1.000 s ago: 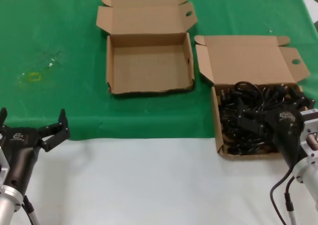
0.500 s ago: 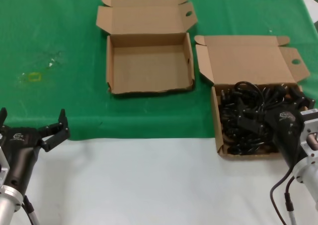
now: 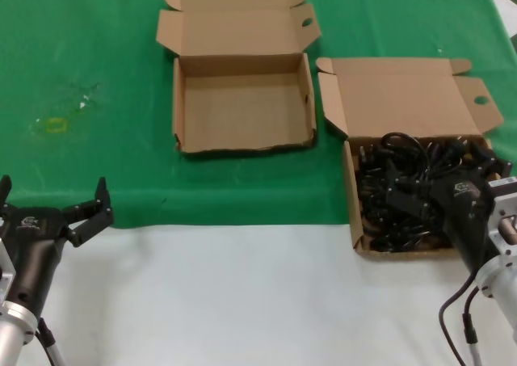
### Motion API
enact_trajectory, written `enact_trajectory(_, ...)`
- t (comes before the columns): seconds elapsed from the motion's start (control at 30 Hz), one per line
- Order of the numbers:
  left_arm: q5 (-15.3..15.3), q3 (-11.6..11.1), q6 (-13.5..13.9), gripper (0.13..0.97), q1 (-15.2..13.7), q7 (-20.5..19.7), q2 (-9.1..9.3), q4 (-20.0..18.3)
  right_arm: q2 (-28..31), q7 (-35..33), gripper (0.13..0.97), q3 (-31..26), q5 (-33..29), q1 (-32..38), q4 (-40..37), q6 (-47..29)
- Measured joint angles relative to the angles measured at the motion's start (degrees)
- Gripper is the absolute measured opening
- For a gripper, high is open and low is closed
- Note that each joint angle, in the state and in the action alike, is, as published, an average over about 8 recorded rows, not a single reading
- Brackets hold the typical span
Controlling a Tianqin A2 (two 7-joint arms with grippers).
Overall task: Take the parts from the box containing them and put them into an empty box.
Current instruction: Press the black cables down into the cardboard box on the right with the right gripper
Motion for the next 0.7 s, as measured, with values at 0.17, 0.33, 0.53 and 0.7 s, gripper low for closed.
enact_trajectory(0.17, 0.0, 0.0, 0.0, 0.966, 0.0, 0.0, 0.00, 0.0, 0.0, 0.0, 0.966, 0.0, 0.0, 0.0, 0.0, 0.0)
enact_trajectory(0.33, 0.0, 0.0, 0.0, 0.966, 0.0, 0.0, 0.00, 0.0, 0.0, 0.0, 0.966, 0.0, 0.0, 0.0, 0.0, 0.0)
enact_trajectory(0.53, 0.0, 0.0, 0.0, 0.966, 0.0, 0.0, 0.00, 0.0, 0.0, 0.0, 0.966, 0.0, 0.0, 0.0, 0.0, 0.0)
enact_trajectory(0.7, 0.0, 0.0, 0.0, 0.966, 0.0, 0.0, 0.00, 0.0, 0.0, 0.0, 0.966, 0.0, 0.0, 0.0, 0.0, 0.0)
